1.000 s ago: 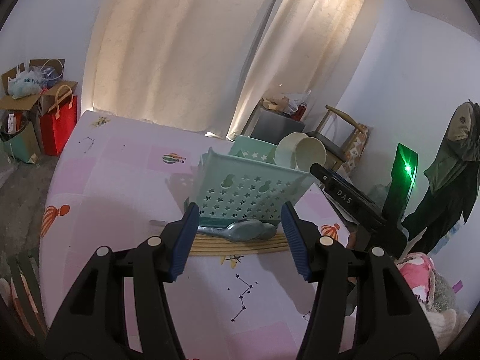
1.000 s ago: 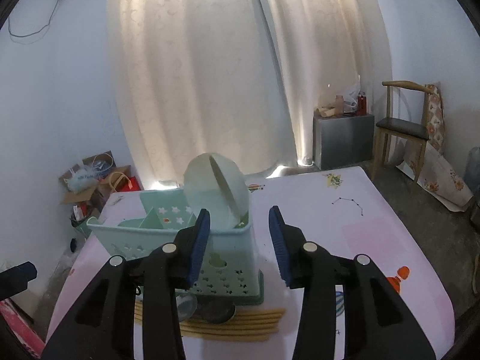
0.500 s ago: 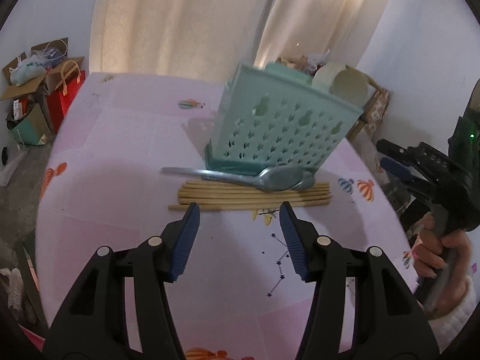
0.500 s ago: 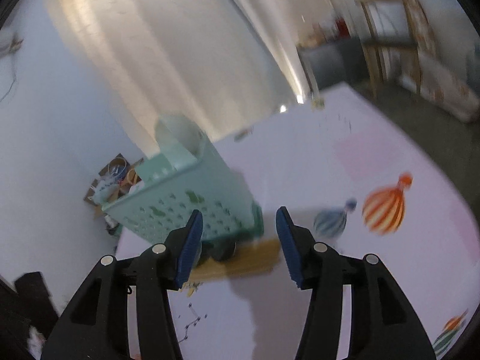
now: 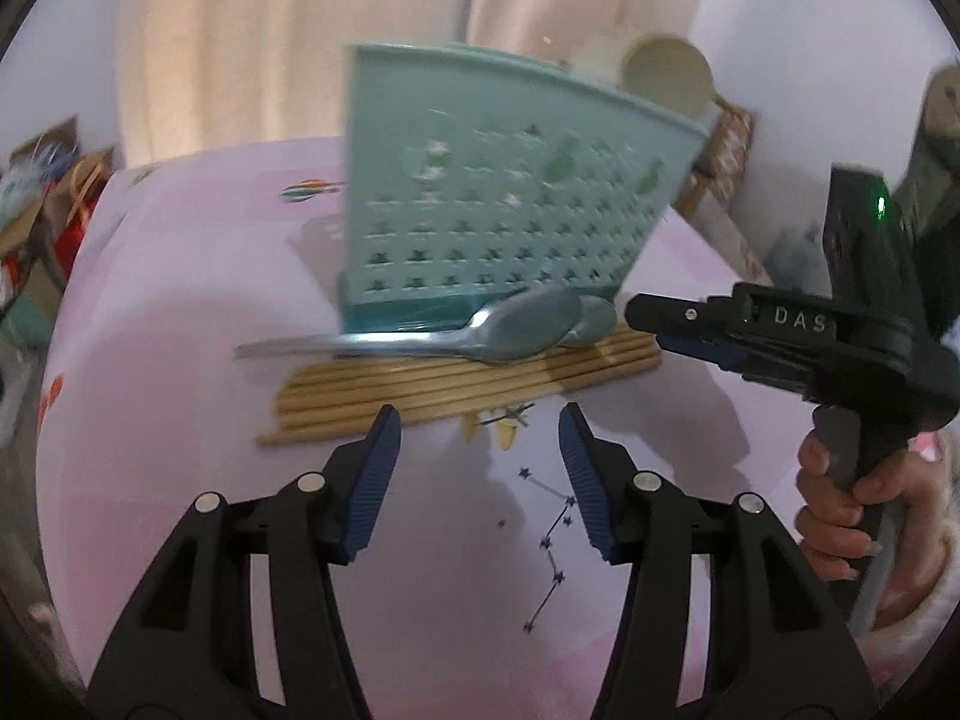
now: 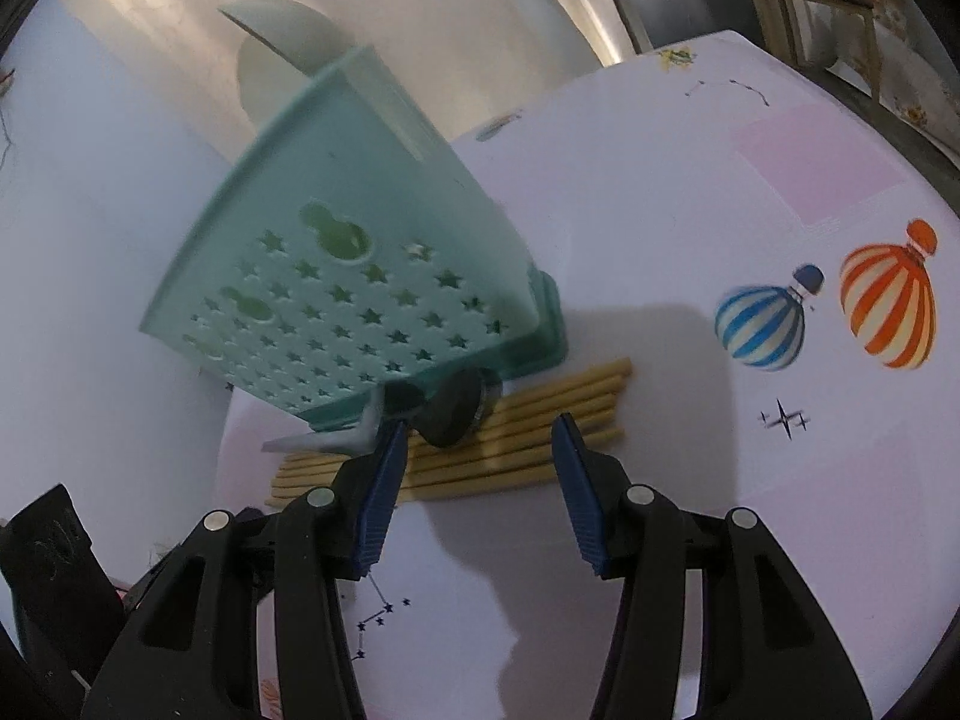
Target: Organize utensils
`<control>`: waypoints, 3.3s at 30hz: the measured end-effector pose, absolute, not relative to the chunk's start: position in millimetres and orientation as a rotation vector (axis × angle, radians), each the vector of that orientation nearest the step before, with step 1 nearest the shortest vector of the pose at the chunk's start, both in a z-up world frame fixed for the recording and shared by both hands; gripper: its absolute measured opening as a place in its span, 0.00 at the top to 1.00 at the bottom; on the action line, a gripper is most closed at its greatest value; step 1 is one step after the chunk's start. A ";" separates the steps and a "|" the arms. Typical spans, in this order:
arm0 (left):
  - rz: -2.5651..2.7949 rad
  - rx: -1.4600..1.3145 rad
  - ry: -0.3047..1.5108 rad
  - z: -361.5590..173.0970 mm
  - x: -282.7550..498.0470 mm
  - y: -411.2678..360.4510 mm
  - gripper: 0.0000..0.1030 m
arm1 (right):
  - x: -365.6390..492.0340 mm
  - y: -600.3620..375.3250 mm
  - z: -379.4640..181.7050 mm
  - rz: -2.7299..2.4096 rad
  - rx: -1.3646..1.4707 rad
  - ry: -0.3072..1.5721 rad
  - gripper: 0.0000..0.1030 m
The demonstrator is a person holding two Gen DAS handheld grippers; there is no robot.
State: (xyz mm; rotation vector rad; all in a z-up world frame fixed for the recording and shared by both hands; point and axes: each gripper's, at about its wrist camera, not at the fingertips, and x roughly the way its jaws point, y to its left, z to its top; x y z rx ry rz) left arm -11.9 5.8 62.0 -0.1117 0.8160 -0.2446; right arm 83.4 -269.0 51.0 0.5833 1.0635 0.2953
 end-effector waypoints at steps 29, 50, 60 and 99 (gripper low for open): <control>-0.215 -0.168 0.860 67.8 37.1 -7.6 0.95 | 74.7 -316.4 55.1 0.189 0.637 1.020 0.54; 0.135 -1.345 0.658 48.8 -17.6 186.1 1.00 | 57.3 -301.0 73.5 0.240 0.603 1.013 0.54; 0.056 -1.041 0.798 58.8 12.6 188.4 1.00 | 62.4 -295.0 61.5 0.242 0.606 1.049 0.54; -0.283 -0.567 0.968 22.7 6.1 181.6 0.97 | 111.4 -247.8 42.8 0.302 0.615 1.055 0.93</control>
